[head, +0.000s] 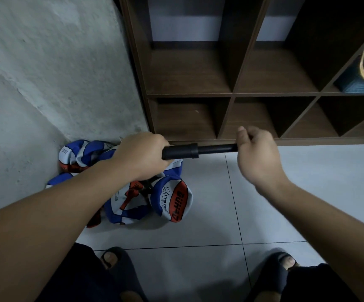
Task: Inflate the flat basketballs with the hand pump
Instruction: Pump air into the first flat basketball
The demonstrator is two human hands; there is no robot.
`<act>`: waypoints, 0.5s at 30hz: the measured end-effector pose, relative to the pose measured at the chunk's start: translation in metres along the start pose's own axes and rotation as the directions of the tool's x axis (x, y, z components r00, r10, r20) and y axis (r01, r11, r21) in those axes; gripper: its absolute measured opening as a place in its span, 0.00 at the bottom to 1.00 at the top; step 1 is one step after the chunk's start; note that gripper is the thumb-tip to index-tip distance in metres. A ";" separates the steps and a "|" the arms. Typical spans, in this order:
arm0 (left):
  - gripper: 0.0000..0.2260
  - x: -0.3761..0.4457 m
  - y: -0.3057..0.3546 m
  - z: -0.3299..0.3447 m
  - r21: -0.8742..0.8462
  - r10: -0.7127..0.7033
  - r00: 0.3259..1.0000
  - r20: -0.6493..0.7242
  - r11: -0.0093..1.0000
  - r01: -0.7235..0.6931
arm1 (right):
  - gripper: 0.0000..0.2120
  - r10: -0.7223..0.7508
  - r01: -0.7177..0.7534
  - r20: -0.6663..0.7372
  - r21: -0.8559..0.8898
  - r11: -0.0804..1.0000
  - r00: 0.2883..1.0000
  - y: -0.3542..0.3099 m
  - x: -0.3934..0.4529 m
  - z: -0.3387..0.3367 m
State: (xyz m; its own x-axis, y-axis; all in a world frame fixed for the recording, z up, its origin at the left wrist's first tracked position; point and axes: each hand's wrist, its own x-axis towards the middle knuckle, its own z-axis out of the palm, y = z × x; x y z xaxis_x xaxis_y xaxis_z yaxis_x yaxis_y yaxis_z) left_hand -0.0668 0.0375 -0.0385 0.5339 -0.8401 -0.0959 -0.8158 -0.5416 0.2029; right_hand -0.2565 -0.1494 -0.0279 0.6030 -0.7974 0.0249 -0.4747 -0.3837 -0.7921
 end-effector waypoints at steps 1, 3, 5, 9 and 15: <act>0.16 0.000 0.003 0.000 0.006 0.008 1.000 -0.003 1.000 -0.008 | 0.22 -0.006 0.006 -0.012 0.017 1.000 1.000 -0.002 -0.008 0.005; 0.17 -0.001 0.007 0.001 0.015 0.024 1.000 -0.011 1.000 -0.023 | 0.22 -0.007 0.007 -0.015 0.041 0.999 1.000 -0.005 -0.020 0.015; 0.17 -0.004 0.012 0.003 0.023 0.038 0.999 -0.004 0.999 -0.038 | 0.22 -0.003 0.003 0.006 0.060 0.998 1.000 -0.007 -0.027 0.023; 0.14 -0.006 0.022 0.013 0.032 0.025 1.000 0.006 0.999 -0.026 | 0.21 -0.002 -0.002 0.063 0.068 0.998 0.998 -0.010 -0.031 0.031; 0.14 -0.002 0.022 0.021 0.022 0.018 1.000 0.014 1.000 -0.019 | 0.19 0.048 -0.060 0.178 0.060 0.996 0.983 -0.005 -0.020 0.036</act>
State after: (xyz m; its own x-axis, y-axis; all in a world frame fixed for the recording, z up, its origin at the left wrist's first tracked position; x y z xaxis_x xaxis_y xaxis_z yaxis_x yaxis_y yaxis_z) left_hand -0.0904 0.0271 -0.0542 0.5157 -0.8502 -0.1053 -0.8302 -0.5263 0.1834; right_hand -0.2429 -0.1150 -0.0469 0.6838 -0.7194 -0.1220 -0.4706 -0.3070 -0.8272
